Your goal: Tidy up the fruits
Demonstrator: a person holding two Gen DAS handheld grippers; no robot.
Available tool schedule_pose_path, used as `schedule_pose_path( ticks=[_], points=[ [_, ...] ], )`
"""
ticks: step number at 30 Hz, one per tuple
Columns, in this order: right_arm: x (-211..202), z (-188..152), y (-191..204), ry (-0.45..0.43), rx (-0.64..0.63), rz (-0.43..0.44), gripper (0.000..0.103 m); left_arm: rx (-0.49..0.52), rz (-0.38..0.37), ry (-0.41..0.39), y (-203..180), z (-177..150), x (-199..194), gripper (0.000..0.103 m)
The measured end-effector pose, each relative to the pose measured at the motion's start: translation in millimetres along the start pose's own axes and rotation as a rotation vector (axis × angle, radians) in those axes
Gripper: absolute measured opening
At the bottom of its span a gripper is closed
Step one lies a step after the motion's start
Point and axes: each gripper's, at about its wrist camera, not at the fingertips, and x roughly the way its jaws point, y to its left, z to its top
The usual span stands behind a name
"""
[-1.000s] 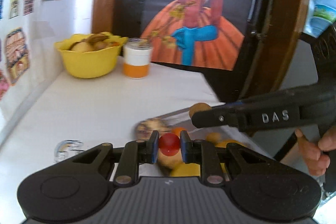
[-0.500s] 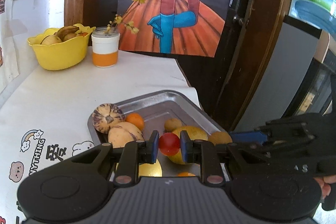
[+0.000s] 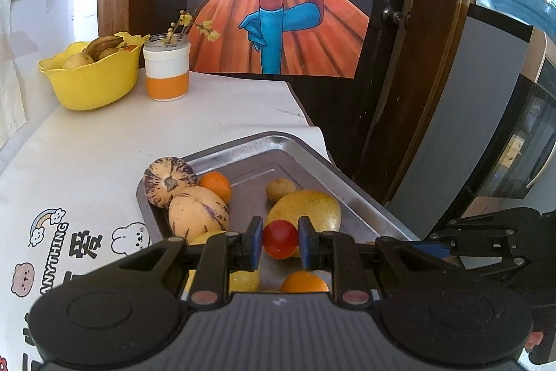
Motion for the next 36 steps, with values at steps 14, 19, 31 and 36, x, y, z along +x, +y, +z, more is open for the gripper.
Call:
schedule_pose_path(
  ticks=[14, 19, 31, 36],
  points=[
    [2, -6, 8, -0.007, -0.016, -0.003, 0.029, 0.013, 0.006, 0.003, -5, -1, -1, 0.023],
    [-1, -8, 10, -0.013, -0.019, -0.007, 0.031, 0.012, 0.007, 0.000, -5, -1, -4, 0.028],
    [-18, -11, 19, -0.077, -0.011, -0.040, 0.050, -0.029, 0.032, -0.073, -3, -2, -29, 0.083],
    [-29, -11, 27, -0.130, -0.001, -0.043, 0.077, -0.064, 0.072, -0.143, 3, -8, -48, 0.102]
  ],
)
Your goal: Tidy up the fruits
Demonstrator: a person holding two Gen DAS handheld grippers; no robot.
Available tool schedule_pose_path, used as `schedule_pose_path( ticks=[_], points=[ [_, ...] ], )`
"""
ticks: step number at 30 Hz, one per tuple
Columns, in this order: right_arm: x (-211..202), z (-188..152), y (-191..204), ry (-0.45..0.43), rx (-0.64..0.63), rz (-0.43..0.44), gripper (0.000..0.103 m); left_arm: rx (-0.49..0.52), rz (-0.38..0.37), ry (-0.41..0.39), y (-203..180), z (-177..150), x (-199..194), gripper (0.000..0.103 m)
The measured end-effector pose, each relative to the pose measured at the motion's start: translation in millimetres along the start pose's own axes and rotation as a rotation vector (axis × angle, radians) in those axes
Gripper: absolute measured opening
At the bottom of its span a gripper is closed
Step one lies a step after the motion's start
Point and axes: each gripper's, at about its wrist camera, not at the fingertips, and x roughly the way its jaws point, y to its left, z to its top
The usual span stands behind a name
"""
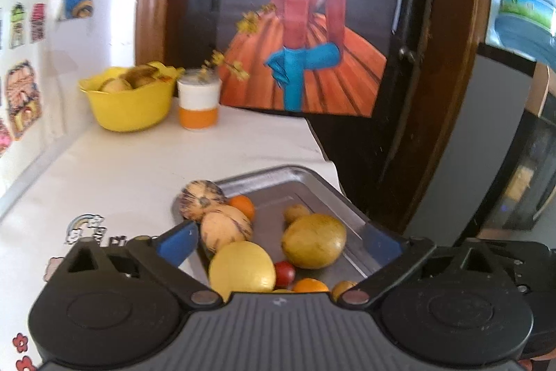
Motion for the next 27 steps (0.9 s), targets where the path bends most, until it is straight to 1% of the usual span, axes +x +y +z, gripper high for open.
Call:
schedule_pose_path(
  ticks=[1, 3, 5, 7, 10, 14, 21, 24, 27],
  points=[
    [-2, 0, 1, -0.012, 0.006, 0.002, 0.086, -0.012, 0.001, -0.006, 3, -1, -3, 0.102],
    [-8, 1, 4, -0.041, 0.019, 0.012, 0.094, -0.041, 0.006, -0.013, 9, -4, -8, 0.102],
    [-12, 1, 7, -0.062, 0.025, 0.019, 0.097, -0.073, 0.023, -0.027, 15, -7, -16, 0.102],
    [-16, 1, 12, -0.084, 0.025, 0.014, 0.102, -0.101, 0.028, -0.059, 20, -11, -26, 0.102],
    [-23, -1, 20, -0.107, 0.008, 0.008, 0.102, -0.122, 0.060, -0.094, 24, -17, -40, 0.102],
    [-29, -5, 34, -0.134, -0.026, -0.012, 0.102, -0.124, 0.092, -0.118, 25, -25, -54, 0.102],
    [-41, -13, 51, -0.183, -0.050, -0.044, 0.102, -0.146, 0.114, -0.141, 29, -37, -73, 0.102],
    [-48, -17, 56, -0.213, -0.038, -0.058, 0.102, -0.154, 0.126, -0.148, 29, -43, -79, 0.102],
    [-51, -25, 59, -0.227, -0.002, -0.057, 0.102, -0.163, 0.160, -0.140, 31, -52, -86, 0.102]
  ],
)
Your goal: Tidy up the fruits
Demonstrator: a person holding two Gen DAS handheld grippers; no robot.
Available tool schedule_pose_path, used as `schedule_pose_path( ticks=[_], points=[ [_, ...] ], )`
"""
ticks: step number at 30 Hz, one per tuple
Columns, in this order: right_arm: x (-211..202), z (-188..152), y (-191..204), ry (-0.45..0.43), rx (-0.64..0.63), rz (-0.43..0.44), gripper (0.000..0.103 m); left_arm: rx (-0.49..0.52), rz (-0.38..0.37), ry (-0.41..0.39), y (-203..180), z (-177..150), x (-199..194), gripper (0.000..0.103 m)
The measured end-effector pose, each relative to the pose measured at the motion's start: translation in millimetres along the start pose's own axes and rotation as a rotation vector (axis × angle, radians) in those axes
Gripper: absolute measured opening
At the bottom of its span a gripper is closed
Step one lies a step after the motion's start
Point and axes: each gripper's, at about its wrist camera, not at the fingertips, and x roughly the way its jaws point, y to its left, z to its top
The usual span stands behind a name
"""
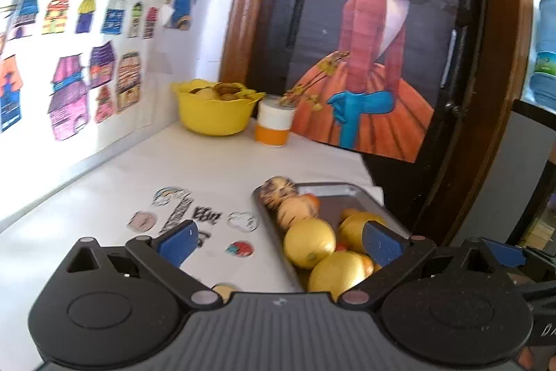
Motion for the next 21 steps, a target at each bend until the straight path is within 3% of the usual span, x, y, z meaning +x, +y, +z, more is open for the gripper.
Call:
schedule_pose_path(
  ticks=[8, 21],
  points=[
    [-7, -20, 15, -0.009, 0.034, -0.012, 0.102, -0.080, 0.069, 0.002, 28, -27, -23, 0.103],
    [-19, -48, 53, -0.072, 0.013, -0.077, 0.102, -0.016, 0.169, -0.057, 41, -49, -52, 0.103]
  ],
)
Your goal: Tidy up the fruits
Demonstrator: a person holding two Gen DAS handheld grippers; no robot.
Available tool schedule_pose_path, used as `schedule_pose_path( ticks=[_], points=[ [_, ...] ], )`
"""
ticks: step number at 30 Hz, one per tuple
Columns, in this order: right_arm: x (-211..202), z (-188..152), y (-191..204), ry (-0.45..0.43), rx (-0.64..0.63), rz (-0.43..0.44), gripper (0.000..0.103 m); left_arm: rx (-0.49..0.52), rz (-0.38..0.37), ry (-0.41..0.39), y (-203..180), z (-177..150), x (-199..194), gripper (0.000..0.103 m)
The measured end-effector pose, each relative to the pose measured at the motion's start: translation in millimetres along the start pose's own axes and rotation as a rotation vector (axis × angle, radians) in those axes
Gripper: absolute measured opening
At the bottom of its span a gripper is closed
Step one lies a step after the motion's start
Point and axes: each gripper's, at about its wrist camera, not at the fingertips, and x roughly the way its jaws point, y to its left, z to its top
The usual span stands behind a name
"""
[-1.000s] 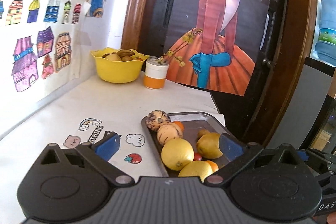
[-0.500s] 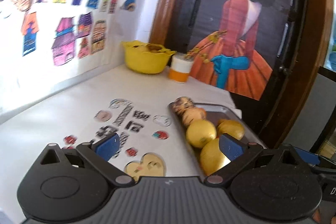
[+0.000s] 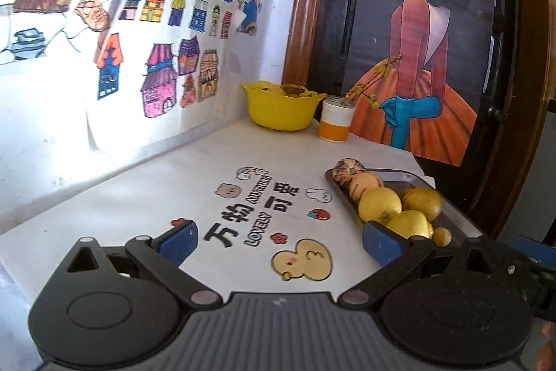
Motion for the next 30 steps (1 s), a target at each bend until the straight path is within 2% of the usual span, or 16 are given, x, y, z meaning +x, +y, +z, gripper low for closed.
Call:
schedule_pose_path(
  ticks=[6, 15, 21, 30],
  points=[
    [-8, -19, 15, -0.018, -0.051, -0.058, 0.102, 0.002, 0.039, -0.029, 10, -16, -10, 0.103],
    [-21, -35, 21, -0.031, -0.072, -0.074, 0.102, 0.014, 0.128, -0.030, 18, -43, -24, 0.103],
    [-33, -47, 27, -0.039, -0.113, -0.079, 0.102, -0.022, 0.096, 0.004, 21, -59, -33, 0.103],
    [-47, -55, 26, -0.045, -0.125, -0.109, 0.102, -0.028, 0.093, -0.012, 23, -71, -44, 0.103]
  ],
)
